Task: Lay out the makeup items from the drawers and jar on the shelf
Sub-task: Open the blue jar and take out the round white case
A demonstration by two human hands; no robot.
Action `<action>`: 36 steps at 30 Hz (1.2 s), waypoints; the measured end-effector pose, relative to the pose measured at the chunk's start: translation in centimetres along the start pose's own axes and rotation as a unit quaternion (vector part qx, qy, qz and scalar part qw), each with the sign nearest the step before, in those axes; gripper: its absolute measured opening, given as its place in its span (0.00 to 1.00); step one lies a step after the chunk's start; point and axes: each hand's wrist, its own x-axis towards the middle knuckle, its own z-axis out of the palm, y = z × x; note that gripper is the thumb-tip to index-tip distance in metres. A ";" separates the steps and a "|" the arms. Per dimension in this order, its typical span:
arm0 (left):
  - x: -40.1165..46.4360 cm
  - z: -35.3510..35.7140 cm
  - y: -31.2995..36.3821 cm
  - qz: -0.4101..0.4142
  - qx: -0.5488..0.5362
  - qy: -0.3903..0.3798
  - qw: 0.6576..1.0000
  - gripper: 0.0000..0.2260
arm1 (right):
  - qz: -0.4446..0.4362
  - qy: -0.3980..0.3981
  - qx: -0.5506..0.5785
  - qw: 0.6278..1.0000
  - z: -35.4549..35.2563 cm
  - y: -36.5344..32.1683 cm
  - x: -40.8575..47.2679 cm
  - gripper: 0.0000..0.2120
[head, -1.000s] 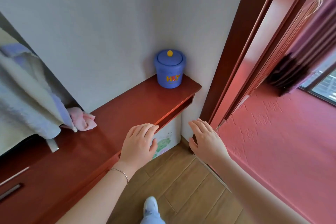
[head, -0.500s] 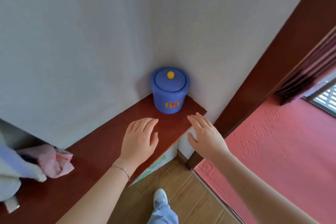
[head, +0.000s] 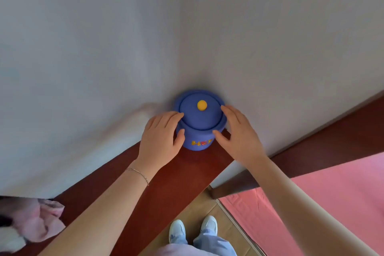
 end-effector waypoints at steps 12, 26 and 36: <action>6.0 -0.6 2.5 0.028 -0.087 -0.049 0.995 0.21 | 0.003 -0.085 0.078 0.993 0.5 1.2 2.1 0.42; 7.3 -0.9 3.0 -0.022 -0.141 0.059 0.988 0.12 | 0.008 -0.102 0.102 0.989 0.3 1.3 2.1 0.50; 5.4 -3.8 1.6 -0.081 -0.139 0.090 0.983 0.12 | -0.011 -0.110 0.078 0.991 -0.1 1.2 2.2 0.42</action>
